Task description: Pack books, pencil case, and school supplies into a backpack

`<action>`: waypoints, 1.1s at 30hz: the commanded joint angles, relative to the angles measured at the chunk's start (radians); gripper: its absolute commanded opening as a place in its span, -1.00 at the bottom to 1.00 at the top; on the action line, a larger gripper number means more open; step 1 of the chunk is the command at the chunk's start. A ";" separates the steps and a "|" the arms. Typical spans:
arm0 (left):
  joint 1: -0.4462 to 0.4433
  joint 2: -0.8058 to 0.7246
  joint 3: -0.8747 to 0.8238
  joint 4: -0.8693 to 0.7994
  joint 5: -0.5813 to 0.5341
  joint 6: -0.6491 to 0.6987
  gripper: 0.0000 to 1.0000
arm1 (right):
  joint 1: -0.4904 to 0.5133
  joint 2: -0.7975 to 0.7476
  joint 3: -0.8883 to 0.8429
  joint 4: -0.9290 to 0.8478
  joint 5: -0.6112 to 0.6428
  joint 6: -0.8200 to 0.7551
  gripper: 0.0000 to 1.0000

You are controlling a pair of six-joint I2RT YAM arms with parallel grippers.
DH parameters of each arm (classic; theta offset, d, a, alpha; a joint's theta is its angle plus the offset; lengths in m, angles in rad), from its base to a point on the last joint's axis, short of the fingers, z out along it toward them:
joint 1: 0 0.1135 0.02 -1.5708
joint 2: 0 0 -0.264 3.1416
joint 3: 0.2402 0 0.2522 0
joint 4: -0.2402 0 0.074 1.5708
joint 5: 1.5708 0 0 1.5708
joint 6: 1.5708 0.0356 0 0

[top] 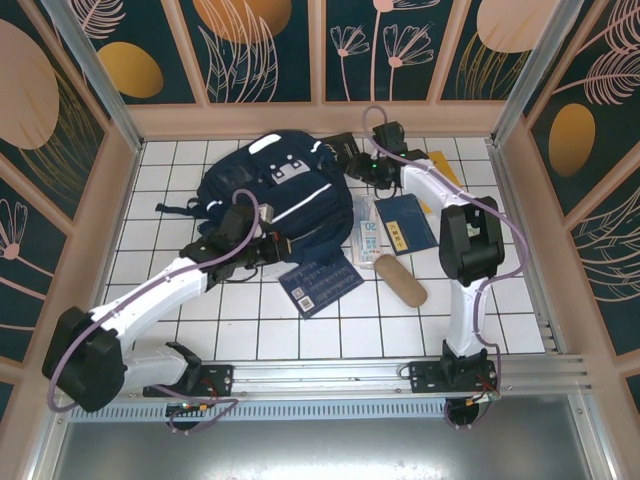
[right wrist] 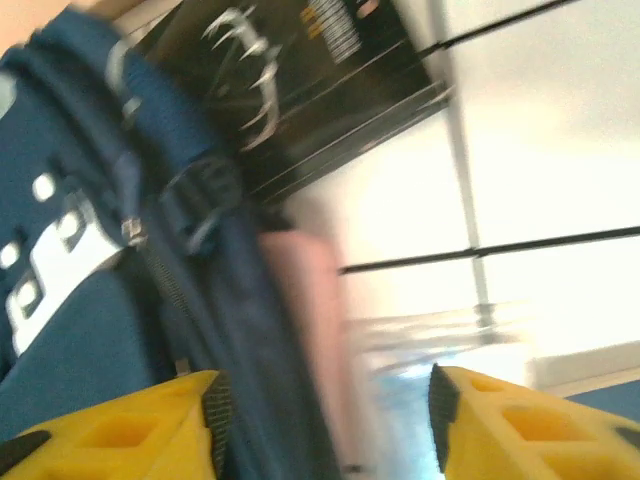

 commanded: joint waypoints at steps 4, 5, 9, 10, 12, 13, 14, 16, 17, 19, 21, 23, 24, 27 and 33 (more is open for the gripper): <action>-0.046 0.105 0.074 0.150 0.043 -0.027 -1.00 | 0.021 -0.234 -0.192 -0.021 0.072 0.115 0.31; -0.046 0.117 0.079 0.147 0.043 -0.021 -1.00 | 0.036 -0.276 -0.243 -0.019 0.063 0.140 0.32; -0.048 0.155 0.088 0.141 0.046 0.013 -1.00 | 0.112 -0.405 -0.416 0.015 0.016 0.240 0.33; -0.048 0.164 0.090 0.141 0.051 0.021 -1.00 | 0.142 -0.428 -0.461 0.034 -0.005 0.275 0.33; -0.047 0.182 0.097 0.132 0.054 0.037 -1.00 | 0.184 -0.442 -0.505 0.048 -0.024 0.318 0.32; -0.047 0.186 0.102 0.128 0.051 0.041 -1.00 | 0.203 -0.440 -0.516 0.046 -0.027 0.334 0.32; -0.047 0.190 0.101 0.127 0.049 0.044 -1.00 | 0.220 -0.436 -0.522 0.041 -0.032 0.350 0.31; -0.047 0.189 0.095 0.137 0.047 0.044 -1.00 | 0.249 -0.425 -0.536 0.039 -0.041 0.378 0.31; -0.048 0.189 0.091 0.142 0.047 0.040 -1.00 | 0.262 -0.419 -0.547 0.047 -0.043 0.392 0.30; -0.047 0.188 0.087 0.144 0.045 0.037 -1.00 | 0.282 -0.405 -0.573 0.078 -0.053 0.416 0.27; -0.048 0.187 0.085 0.142 0.041 0.033 -1.00 | 0.293 -0.383 -0.588 0.108 -0.068 0.434 0.20; -0.047 0.182 0.082 0.142 0.037 0.030 -1.00 | 0.303 -0.353 -0.582 0.137 -0.078 0.435 0.12; -0.047 0.180 0.079 0.141 0.036 0.028 -1.00 | 0.304 -0.339 -0.573 0.142 -0.078 0.434 0.09; -0.047 0.180 0.094 0.108 0.027 0.029 -1.00 | 0.308 -0.296 -0.546 0.151 -0.075 0.429 -0.22; -0.048 0.188 0.148 -0.004 -0.062 0.063 -1.00 | 0.298 -0.300 -0.524 0.143 -0.008 0.395 -1.00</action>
